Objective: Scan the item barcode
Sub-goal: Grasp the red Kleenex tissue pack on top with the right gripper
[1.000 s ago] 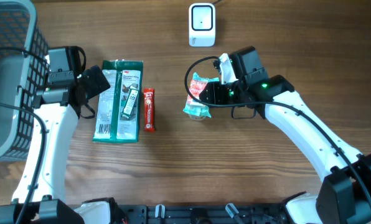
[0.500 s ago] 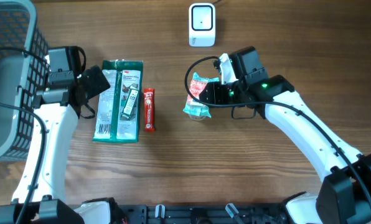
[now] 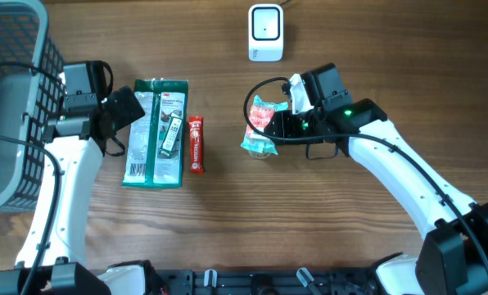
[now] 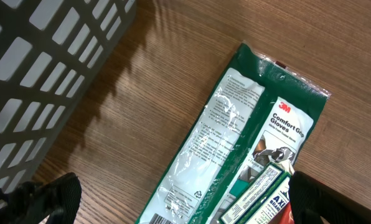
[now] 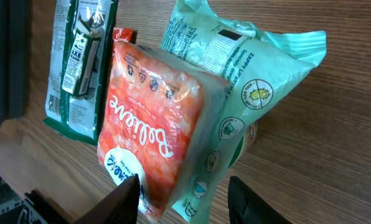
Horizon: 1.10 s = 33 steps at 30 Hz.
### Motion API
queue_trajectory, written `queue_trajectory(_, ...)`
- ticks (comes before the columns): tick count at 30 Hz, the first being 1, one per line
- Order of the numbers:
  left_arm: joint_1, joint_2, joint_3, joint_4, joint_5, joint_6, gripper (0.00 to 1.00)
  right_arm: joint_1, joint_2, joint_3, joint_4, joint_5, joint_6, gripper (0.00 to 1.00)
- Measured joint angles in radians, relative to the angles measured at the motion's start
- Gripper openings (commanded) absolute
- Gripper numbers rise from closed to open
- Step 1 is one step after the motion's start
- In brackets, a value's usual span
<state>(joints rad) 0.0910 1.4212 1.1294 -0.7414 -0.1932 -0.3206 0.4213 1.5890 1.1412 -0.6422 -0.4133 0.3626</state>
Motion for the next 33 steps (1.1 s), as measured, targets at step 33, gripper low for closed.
queue_trajectory(33, 0.000, 0.000, 0.000, 0.000, 0.000, 0.000, 1.00, 0.000, 0.015, 0.000, 0.067, 0.002, 0.004, 0.29)
